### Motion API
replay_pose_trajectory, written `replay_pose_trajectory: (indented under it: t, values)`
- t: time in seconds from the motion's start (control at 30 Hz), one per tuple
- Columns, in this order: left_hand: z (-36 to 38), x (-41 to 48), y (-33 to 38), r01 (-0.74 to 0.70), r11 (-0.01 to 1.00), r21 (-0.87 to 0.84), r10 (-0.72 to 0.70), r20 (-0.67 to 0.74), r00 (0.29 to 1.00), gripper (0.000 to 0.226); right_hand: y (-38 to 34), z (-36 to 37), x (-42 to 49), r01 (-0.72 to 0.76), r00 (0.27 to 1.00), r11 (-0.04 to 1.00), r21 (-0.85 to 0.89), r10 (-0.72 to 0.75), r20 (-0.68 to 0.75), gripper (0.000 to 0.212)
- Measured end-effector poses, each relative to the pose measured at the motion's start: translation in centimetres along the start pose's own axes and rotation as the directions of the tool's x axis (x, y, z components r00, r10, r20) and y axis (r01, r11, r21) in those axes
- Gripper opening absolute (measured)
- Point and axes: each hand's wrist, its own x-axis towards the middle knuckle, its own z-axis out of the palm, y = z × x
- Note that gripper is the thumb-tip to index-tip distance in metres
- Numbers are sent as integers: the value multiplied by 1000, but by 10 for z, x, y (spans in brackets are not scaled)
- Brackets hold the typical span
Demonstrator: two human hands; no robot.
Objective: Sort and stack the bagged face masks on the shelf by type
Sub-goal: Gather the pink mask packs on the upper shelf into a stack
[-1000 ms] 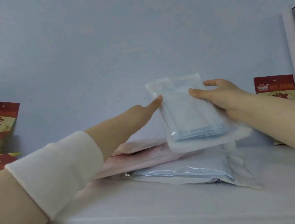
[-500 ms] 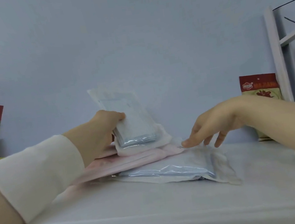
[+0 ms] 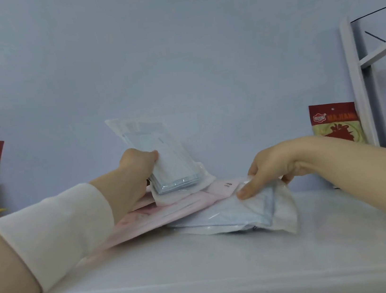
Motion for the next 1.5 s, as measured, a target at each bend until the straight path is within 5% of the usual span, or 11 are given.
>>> replay_pose_trajectory:
  t: [0.3,0.5,0.73,0.83,0.93,1.1,1.2,1.3,1.5]
  values:
    - [2,-2,-1,10,999,32,-9,-14,1000,11,25,-35,-3,11,934,928,373,123,-334,51]
    - [3,-6,1,15,999,-38,-14,29,999,11,30,-44,-2,376,746,720,583,138,-652,36]
    - [11,-28,11,19,979,-203,40,281,959,50,-15,3,2,483,807,567,667,6,-590,20]
    - [15,-40,15,-3,974,-229,94,388,917,40,-24,17,3,435,846,578,690,0,-533,26]
    - [14,-40,13,-19,981,-192,85,337,938,23,-27,22,6,403,866,649,646,-41,-498,29]
    - [2,-19,16,-45,986,-159,59,82,995,31,-9,0,9,286,928,768,573,-72,-366,55]
    - [-6,-15,21,-38,992,-123,36,-20,999,29,14,0,18,32,958,989,141,10,-286,69]
    - [-7,-15,22,-14,993,-121,8,-51,999,34,21,11,27,-156,982,977,-148,138,-127,80]
    - [-5,-14,19,-23,996,-81,17,-71,997,27,22,-2,27,-165,949,985,-58,142,-283,71]
